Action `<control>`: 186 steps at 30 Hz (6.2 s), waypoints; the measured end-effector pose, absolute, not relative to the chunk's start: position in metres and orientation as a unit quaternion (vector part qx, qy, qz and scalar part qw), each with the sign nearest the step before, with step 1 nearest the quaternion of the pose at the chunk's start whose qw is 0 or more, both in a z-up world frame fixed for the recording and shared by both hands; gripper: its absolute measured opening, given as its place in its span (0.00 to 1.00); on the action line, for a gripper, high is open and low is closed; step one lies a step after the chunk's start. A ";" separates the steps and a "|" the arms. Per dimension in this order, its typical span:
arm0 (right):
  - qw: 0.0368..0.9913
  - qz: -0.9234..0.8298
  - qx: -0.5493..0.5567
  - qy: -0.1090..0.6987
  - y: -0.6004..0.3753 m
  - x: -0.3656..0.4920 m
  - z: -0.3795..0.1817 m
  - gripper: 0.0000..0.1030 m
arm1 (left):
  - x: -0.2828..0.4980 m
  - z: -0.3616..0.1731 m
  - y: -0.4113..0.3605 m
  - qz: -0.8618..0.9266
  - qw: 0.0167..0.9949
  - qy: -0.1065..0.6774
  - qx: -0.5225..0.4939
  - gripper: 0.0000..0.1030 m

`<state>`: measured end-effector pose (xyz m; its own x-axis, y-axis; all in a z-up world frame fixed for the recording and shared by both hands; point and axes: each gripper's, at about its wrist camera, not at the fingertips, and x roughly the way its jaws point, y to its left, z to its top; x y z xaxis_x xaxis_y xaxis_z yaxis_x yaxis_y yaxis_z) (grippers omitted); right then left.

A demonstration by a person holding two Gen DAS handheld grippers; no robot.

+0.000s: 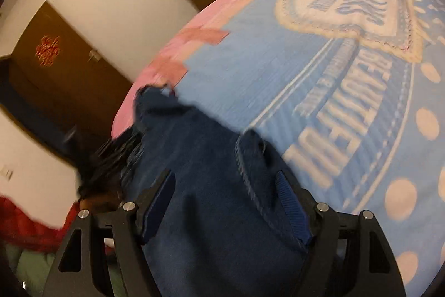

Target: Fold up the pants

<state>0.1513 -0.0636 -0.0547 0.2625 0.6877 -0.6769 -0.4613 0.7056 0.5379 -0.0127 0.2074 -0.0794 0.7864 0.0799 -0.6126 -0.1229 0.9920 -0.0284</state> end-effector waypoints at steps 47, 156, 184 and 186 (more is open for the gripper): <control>0.842 0.273 0.168 0.434 -0.130 0.153 0.003 0.25 | -0.026 -0.054 0.246 0.027 0.948 0.317 -0.024 0.60; 0.847 -0.308 0.388 0.193 -0.525 -0.319 -0.071 0.02 | -0.008 -0.079 0.167 0.086 0.931 0.356 0.006 0.94; 0.846 -0.439 0.263 0.152 -0.481 -0.340 -0.094 0.48 | -0.009 -0.077 0.167 0.094 0.928 0.360 0.006 0.95; 0.863 -0.415 0.246 0.151 -0.481 -0.336 -0.087 0.48 | -0.010 -0.077 0.166 0.095 0.928 0.359 0.007 0.95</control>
<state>-0.3356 -0.4807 -0.0867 0.6092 -0.6422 -0.4653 0.7910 0.5342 0.2983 -0.0102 0.1663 -0.0768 0.7237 0.1817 -0.6658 -0.1710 0.9818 0.0820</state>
